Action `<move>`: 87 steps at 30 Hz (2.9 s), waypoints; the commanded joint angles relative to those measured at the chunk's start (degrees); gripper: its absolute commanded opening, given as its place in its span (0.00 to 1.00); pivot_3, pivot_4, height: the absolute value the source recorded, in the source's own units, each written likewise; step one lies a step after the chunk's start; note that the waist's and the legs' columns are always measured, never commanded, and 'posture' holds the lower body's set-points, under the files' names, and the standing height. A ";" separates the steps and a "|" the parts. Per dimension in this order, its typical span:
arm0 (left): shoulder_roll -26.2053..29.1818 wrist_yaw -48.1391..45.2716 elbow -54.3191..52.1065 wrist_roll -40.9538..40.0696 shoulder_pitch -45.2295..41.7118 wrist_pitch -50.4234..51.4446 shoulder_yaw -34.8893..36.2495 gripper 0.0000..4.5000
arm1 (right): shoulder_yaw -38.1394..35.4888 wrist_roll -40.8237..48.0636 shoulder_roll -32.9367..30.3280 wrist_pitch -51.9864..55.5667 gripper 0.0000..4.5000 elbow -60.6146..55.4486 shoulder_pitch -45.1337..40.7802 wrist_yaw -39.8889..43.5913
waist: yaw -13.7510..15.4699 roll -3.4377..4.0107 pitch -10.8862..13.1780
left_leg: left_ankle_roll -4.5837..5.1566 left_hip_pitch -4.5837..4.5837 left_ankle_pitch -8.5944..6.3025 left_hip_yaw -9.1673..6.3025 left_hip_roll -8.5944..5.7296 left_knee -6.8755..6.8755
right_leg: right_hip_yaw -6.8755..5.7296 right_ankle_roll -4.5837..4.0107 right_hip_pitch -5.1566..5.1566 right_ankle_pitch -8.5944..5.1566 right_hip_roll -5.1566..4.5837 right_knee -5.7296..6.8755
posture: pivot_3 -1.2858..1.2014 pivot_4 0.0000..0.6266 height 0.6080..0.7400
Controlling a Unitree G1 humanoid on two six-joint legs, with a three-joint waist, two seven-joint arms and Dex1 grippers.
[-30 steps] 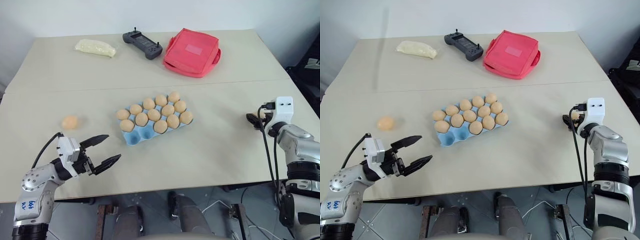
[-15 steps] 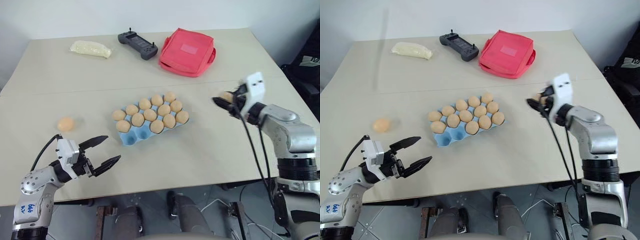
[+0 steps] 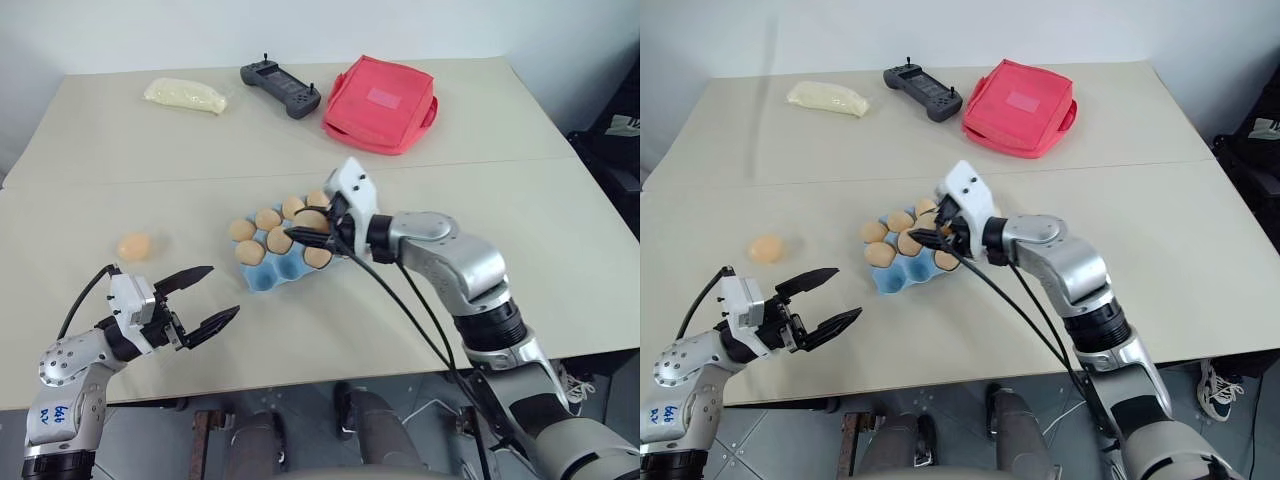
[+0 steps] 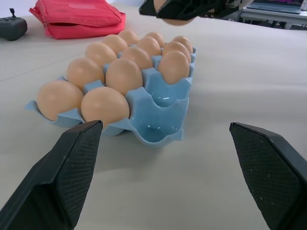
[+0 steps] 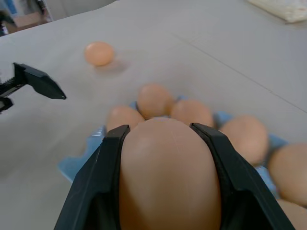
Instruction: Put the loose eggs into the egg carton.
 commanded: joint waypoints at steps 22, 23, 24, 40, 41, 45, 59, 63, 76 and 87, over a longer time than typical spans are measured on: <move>-0.06 2.21 -0.91 -0.31 0.95 -1.94 1.18 1.00 | 0.91 -3.80 2.89 -6.34 1.00 -0.43 1.11 1.89 | -0.04 -0.02 -0.01 | -0.07 0.03 -0.03 -0.02 0.09 0.00 | -0.09 -0.11 -0.02 -0.07 -0.04 0.08 | 0.52 0.24 1.00; -0.12 2.40 -0.90 -0.28 0.99 -1.94 1.29 1.00 | -0.41 -3.17 1.08 -7.25 1.00 -1.72 1.76 3.41 | -0.02 -0.02 -0.01 | -0.07 0.03 -0.03 -0.02 0.08 0.00 | -0.09 -0.11 -0.03 -0.07 -0.04 0.08 | 0.52 0.24 1.00; -0.16 2.53 -0.90 -0.26 1.02 -1.95 1.37 1.00 | -1.25 -2.71 -0.15 -7.91 1.00 -2.56 2.22 4.47 | 0.07 -0.02 -0.01 | -0.07 0.02 -0.03 -0.02 0.07 0.00 | -0.10 -0.11 -0.02 -0.07 -0.02 0.06 | 0.52 0.24 1.00; -4.10 26.09 -10.63 2.19 5.80 5.51 9.88 1.00 | -17.54 5.24 -22.89 -27.70 1.00 6.31 12.96 33.15 | 0.13 -0.05 0.00 | -0.04 0.11 -0.06 -0.01 0.05 -0.01 | -0.08 -0.06 0.07 -0.05 0.15 -0.09 | 0.52 0.24 1.00; -4.56 28.73 -12.16 2.18 6.08 7.33 10.40 1.00 | -17.35 4.60 -23.95 -28.88 1.00 7.83 13.03 34.95 | 0.12 -0.06 0.00 | -0.02 0.12 -0.05 0.00 0.04 -0.01 | -0.05 -0.05 0.10 -0.04 0.13 -0.13 | 0.52 0.24 1.00; -6.62 37.90 -17.60 3.16 6.29 12.22 12.97 1.00 | -16.57 4.39 -26.53 -31.35 1.00 11.52 12.69 41.42 | 0.08 -0.07 0.00 | 0.04 0.11 -0.01 0.04 0.00 0.00 | 0.02 -0.01 0.12 -0.01 0.13 -0.25 | 0.52 0.24 1.00; -9.67 60.59 -16.10 7.74 -9.45 32.55 10.70 1.00 | -14.15 0.41 -20.87 -34.73 1.00 18.87 5.44 40.33 | 0.70 -0.10 0.00 | 0.05 0.17 0.15 -0.05 -0.20 0.08 | 0.13 0.07 0.16 0.08 0.13 -0.02 | 0.52 0.24 1.00; -9.44 63.48 -8.58 10.32 -16.97 31.64 10.54 1.00 | -14.54 0.84 -20.75 -33.63 1.00 16.46 6.75 39.09 | 1.40 -0.10 0.00 | 0.01 0.15 0.15 -0.02 -0.21 0.09 | -0.02 0.09 0.08 0.10 0.14 0.07 | 0.52 0.24 1.00; -7.74 61.06 7.27 13.63 -26.56 31.86 7.44 1.00 | -17.38 1.92 -23.10 -30.27 1.00 9.03 12.38 34.30 | 1.53 -0.11 0.00 | -0.08 0.16 0.11 0.00 -0.22 0.11 | -0.16 0.12 0.08 0.12 0.04 0.17 | 0.52 0.24 1.00; -8.70 60.33 12.91 15.57 -27.89 31.63 5.80 0.74 | -17.84 1.94 -24.09 -29.66 1.00 8.30 12.61 32.74 | 1.63 -0.12 0.00 | -0.09 0.20 0.14 0.00 -0.23 0.13 | -0.15 0.11 0.09 0.11 0.04 0.26 | 0.52 0.24 1.00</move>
